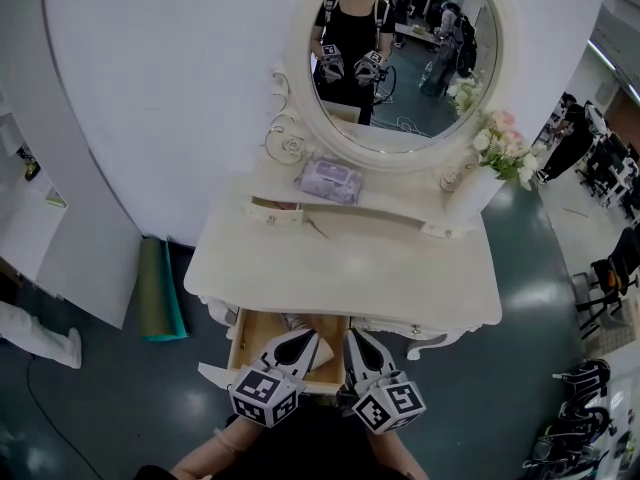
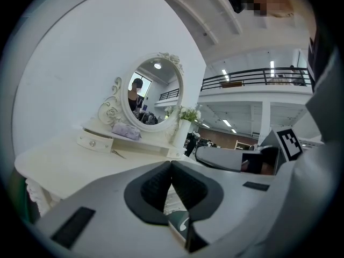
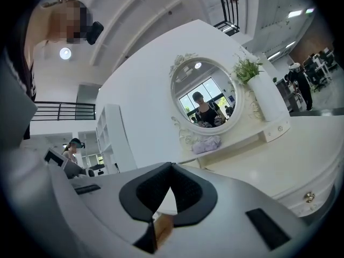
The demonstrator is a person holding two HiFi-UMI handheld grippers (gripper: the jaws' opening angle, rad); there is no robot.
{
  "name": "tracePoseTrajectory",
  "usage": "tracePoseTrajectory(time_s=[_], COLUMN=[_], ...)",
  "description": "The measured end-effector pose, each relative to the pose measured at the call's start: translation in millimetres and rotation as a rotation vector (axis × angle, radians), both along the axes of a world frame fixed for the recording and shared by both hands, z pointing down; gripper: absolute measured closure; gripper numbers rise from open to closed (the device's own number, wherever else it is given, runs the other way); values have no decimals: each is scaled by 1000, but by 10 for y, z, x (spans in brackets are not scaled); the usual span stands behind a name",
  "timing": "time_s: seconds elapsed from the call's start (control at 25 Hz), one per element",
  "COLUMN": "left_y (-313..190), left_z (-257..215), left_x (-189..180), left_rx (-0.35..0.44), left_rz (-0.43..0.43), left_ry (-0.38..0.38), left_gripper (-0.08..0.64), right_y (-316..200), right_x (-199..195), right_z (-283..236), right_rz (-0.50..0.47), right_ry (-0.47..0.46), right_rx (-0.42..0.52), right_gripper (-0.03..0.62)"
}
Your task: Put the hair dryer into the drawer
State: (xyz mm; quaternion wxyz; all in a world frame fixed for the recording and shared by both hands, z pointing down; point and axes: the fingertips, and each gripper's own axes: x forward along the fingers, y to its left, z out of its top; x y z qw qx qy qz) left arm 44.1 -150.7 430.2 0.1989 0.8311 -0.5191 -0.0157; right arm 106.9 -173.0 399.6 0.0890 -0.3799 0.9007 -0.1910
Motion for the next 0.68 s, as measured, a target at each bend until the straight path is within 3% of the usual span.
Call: tracePoseTrajectory(time_s=[0.68], left_y=[142], left_z=[210], left_x=[-49], left_rx=[-90], left_rz=[-9], left_ry=[16], left_gripper=[560], right_y=[53], right_x=[0], right_z=[109], right_rz=[-9], right_ry=[16], right_rx=[-50], right_gripper=[566])
